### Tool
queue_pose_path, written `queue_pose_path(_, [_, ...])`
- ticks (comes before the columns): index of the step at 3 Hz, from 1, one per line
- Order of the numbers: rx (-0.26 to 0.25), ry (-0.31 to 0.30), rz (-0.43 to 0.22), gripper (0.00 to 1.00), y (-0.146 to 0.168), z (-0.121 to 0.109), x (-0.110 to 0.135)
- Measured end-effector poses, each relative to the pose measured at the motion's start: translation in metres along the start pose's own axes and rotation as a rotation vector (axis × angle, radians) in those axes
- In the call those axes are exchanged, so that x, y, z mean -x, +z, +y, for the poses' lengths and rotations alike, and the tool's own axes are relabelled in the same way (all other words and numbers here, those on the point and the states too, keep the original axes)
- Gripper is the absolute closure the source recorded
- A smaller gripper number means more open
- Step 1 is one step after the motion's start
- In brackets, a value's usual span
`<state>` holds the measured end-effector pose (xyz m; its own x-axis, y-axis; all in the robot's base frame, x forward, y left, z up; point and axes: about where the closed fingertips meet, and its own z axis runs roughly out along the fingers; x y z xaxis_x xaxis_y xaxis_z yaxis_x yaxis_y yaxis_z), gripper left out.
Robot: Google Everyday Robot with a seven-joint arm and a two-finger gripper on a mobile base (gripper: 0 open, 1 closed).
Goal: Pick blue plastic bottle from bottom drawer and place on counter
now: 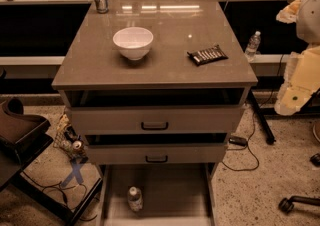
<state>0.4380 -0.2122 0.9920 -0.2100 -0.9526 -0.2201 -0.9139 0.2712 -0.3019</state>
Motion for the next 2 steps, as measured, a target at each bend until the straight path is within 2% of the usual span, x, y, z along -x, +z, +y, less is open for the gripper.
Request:
queue_pose_path(1, [0.0,0.0,0.0,0.0,-0.0001,0.0,0.0])
queue_pose_path(2, [-0.005,0.022,-0.047,0.0,0.0091,0.0022,-0.0001])
